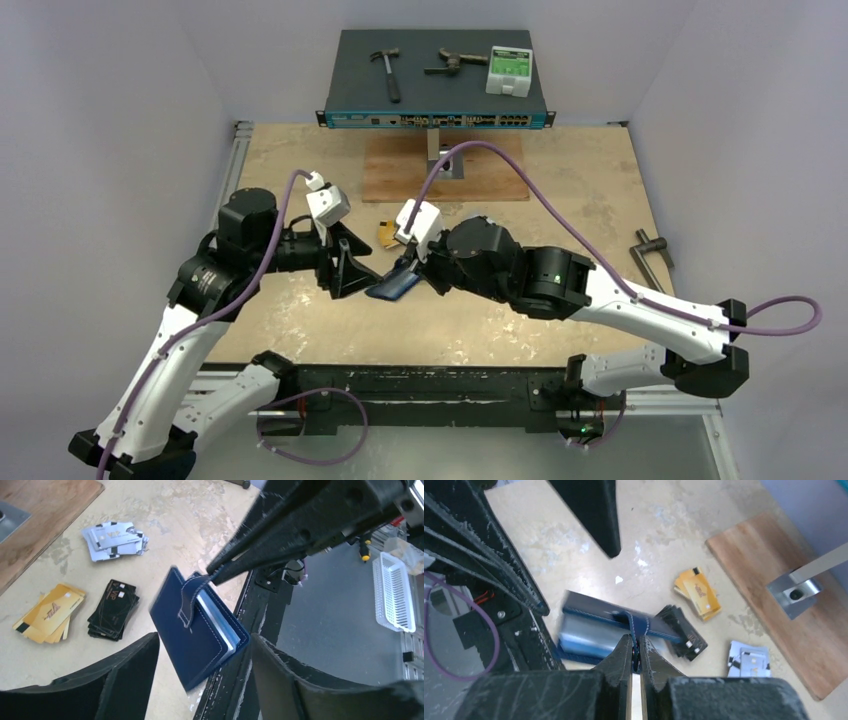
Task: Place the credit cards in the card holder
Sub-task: Place the card holder at the corner of the board, then pick up the credit card from the center of the board.
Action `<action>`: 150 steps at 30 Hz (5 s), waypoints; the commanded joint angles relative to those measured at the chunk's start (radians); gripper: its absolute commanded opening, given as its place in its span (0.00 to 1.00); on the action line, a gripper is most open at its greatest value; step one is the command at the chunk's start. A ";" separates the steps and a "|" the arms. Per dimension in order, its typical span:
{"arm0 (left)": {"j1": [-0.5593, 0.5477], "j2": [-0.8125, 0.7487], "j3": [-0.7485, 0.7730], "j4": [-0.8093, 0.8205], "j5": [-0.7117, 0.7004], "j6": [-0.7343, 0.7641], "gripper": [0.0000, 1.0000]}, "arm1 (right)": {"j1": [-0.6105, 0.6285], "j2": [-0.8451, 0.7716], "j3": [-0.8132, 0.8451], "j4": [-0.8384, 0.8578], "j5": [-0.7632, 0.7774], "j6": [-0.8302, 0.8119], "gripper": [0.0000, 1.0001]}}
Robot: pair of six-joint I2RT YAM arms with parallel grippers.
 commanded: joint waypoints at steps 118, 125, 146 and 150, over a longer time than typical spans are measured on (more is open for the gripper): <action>0.197 0.839 -0.006 0.475 -0.389 0.612 0.71 | -0.713 0.700 -0.239 0.833 -0.461 0.560 0.80; 0.141 0.878 -0.028 0.547 -0.496 0.721 0.70 | -0.713 0.776 -0.235 0.897 -0.462 0.609 0.78; 0.075 0.949 0.008 0.553 -0.579 0.780 0.70 | -0.693 0.792 -0.312 0.942 -0.494 0.696 0.72; 0.070 0.949 0.005 0.552 -0.582 0.793 0.70 | -0.689 0.782 -0.338 0.966 -0.519 0.719 0.68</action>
